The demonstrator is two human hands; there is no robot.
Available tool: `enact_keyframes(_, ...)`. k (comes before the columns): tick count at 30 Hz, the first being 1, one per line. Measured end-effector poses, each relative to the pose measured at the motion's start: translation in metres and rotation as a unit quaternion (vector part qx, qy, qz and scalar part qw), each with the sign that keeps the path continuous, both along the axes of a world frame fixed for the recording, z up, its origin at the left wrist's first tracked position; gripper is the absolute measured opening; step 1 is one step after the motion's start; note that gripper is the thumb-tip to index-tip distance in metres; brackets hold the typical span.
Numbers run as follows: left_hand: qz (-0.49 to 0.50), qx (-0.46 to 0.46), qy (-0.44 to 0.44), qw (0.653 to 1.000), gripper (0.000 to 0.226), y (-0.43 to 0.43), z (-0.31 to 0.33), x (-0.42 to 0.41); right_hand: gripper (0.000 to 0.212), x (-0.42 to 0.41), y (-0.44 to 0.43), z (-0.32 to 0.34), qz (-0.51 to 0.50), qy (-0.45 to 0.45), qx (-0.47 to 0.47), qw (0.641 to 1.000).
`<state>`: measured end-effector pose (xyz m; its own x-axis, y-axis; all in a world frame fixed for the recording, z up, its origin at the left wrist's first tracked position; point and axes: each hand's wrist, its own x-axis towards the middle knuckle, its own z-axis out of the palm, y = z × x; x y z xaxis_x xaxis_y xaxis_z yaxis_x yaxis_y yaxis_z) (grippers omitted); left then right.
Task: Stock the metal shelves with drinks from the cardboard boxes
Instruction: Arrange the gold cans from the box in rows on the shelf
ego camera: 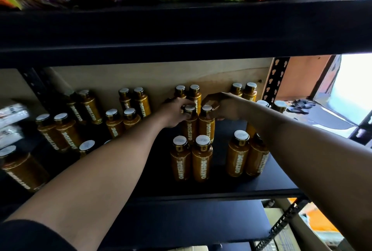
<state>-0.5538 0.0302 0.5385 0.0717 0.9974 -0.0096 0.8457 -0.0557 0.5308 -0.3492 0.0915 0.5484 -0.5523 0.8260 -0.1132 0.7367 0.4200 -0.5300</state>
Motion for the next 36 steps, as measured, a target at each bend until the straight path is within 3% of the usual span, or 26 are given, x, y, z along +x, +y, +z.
enact_keyframes(13, 0.007, 0.012, 0.011, 1.000, 0.046, -0.010, 0.003, -0.019, 0.058, -0.021, -0.003, -0.005, -0.008, 0.034, -0.013, 0.999)
enact_keyframes(36, 0.023, 0.016, 0.007, 1.000, 0.048, -0.020, 0.005, -0.018, 0.055, -0.019, -0.008, -0.016, -0.006, 0.026, 0.048, 0.998)
